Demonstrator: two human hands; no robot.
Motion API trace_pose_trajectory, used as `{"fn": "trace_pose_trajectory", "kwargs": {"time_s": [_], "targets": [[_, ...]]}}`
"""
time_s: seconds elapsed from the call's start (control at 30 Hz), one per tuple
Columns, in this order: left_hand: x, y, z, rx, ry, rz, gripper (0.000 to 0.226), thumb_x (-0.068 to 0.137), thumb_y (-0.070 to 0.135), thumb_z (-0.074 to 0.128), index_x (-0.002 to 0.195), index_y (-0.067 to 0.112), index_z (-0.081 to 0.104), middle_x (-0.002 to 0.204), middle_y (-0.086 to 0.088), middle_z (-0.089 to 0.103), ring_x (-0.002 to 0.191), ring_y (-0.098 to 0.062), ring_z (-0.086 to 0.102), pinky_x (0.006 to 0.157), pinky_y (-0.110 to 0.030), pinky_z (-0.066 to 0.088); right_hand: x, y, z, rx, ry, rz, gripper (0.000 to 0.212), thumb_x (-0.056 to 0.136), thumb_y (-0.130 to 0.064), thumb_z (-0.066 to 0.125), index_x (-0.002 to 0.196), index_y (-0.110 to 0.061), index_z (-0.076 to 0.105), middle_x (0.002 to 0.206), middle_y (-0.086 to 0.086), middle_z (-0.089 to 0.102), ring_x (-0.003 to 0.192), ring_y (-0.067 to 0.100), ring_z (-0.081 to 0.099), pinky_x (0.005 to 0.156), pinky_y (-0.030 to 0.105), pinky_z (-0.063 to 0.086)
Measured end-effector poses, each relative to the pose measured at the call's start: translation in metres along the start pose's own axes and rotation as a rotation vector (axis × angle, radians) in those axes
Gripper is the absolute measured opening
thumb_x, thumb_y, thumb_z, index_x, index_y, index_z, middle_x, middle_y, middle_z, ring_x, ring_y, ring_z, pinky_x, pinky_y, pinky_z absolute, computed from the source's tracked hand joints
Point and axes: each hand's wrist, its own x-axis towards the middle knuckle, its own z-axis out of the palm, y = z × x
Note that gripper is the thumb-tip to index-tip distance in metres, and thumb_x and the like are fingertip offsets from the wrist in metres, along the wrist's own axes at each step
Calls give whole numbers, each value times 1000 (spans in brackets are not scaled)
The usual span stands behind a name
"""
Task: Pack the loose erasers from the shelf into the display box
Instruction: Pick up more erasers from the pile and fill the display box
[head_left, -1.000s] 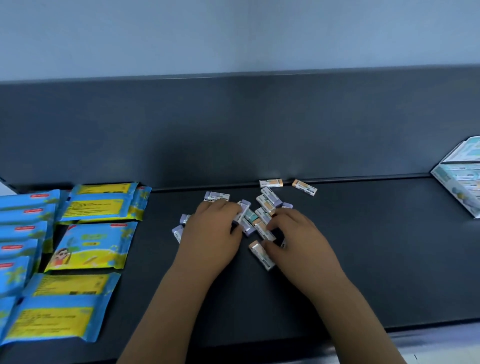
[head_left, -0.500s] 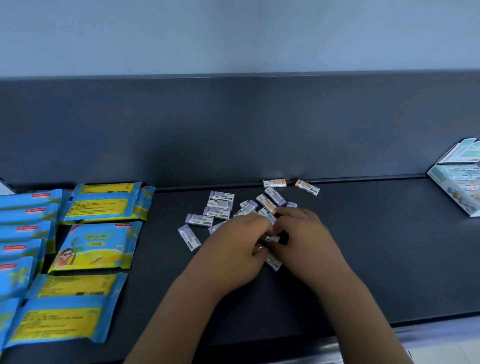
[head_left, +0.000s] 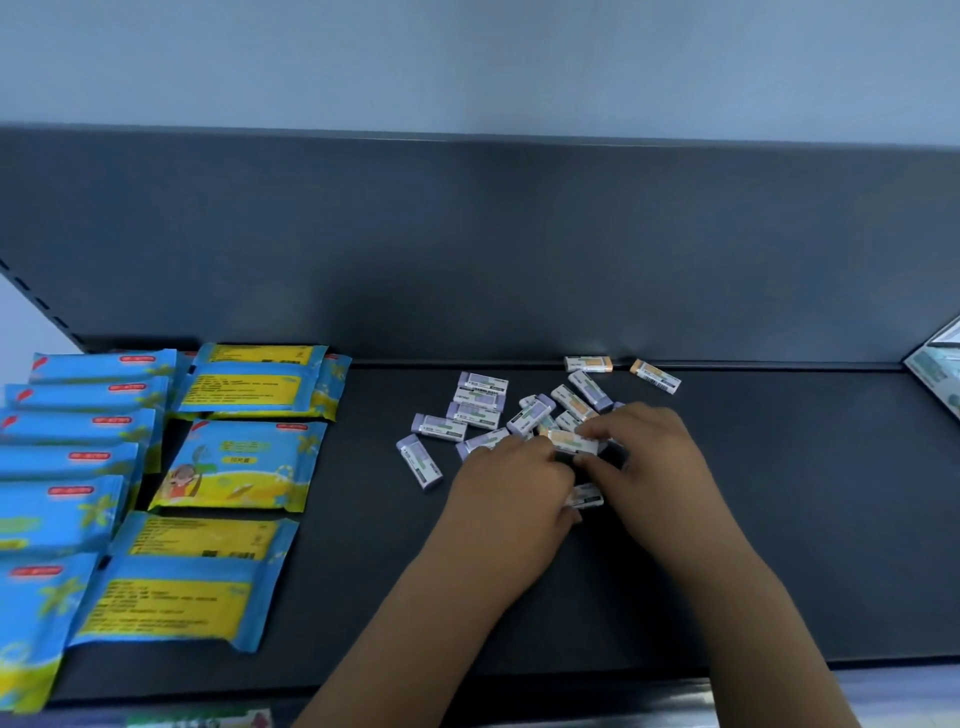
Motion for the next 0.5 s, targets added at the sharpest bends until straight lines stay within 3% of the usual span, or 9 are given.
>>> {"fn": "trace_pose_trajectory", "kwargs": {"time_s": [0.2, 0.33, 0.4, 0.5], "targets": [[-3, -7, 1, -69, 36, -70, 11, 90, 26, 58, 94, 17, 63, 95, 3, 50, 90, -19, 52, 67, -31, 40, -2, 1, -4, 20, -6, -15, 25, 79, -15, 82, 99, -26, 75, 93, -15, 64, 96, 9, 48, 81, 8, 35], [-9, -22, 0, -116, 24, -116, 16, 91, 30, 58, 100, 18, 64, 100, 5, 48, 96, -16, 51, 80, -34, 48, -5, 5, -8, 55, 26, -24, 30, 81, -8, 80, 108, -20, 76, 101, -9, 65, 101, 16, 53, 83, 15, 40], [-12, -26, -1, -117, 16, -122, 21, 91, 29, 58, 109, 20, 65, 102, 6, 48, 98, -15, 51, 80, -33, 48, -8, 7, -7, 58, 7, -42, 32, 83, -7, 78, 113, -19, 75, 101, -9, 64, 100, 16, 52, 83, 18, 41], [-16, -25, -3, -124, 28, -132, 19, 90, 28, 57, 103, 20, 67, 98, 7, 46, 93, -12, 49, 76, -29, 46, -11, 6, -5, 37, -20, -72, 31, 86, -10, 77, 115, -21, 75, 100, -12, 63, 99, 14, 50, 84, 23, 43]]}}
